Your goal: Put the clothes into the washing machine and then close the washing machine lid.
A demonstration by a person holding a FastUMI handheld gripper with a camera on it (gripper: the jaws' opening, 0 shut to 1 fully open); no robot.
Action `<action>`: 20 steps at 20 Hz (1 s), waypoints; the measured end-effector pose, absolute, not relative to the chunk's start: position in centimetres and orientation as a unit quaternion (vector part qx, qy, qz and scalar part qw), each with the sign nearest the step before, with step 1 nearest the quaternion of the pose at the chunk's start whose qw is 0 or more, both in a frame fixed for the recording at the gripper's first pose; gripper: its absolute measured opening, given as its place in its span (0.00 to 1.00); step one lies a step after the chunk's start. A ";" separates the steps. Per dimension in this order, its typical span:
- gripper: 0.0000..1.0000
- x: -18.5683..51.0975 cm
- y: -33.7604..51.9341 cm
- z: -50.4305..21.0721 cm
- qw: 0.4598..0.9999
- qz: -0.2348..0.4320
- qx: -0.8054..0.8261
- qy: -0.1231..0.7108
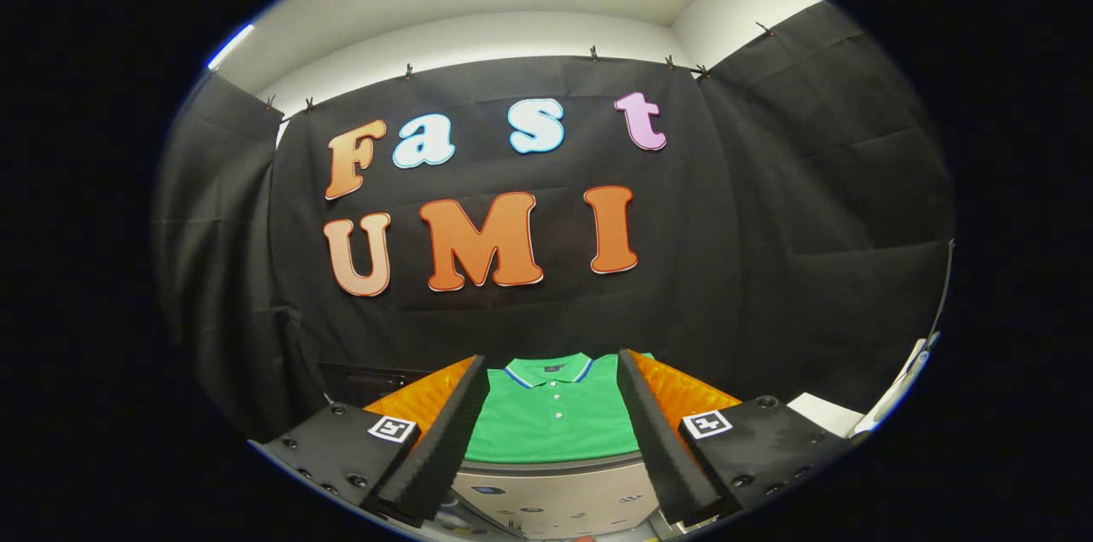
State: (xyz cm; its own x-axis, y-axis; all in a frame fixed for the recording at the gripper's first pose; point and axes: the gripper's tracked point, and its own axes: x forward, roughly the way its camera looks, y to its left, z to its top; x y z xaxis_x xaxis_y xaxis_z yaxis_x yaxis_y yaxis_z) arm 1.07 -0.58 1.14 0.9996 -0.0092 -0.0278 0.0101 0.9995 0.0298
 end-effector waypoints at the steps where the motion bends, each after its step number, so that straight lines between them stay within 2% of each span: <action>1: 0.98 1.0 -0.7 1.2 1.000 -0.005 0.016 0.015; 12: 0.98 4.1 0.9 0.6 0.999 0.018 -0.015 0.031; 20: 0.98 10.3 -0.5 0.1 0.998 -0.010 -0.021 0.053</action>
State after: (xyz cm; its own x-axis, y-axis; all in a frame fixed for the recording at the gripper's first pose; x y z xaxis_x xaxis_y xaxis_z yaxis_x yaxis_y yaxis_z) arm 10.28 -0.54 0.05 0.9942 -0.0215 -0.1054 0.0170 0.9989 -0.0433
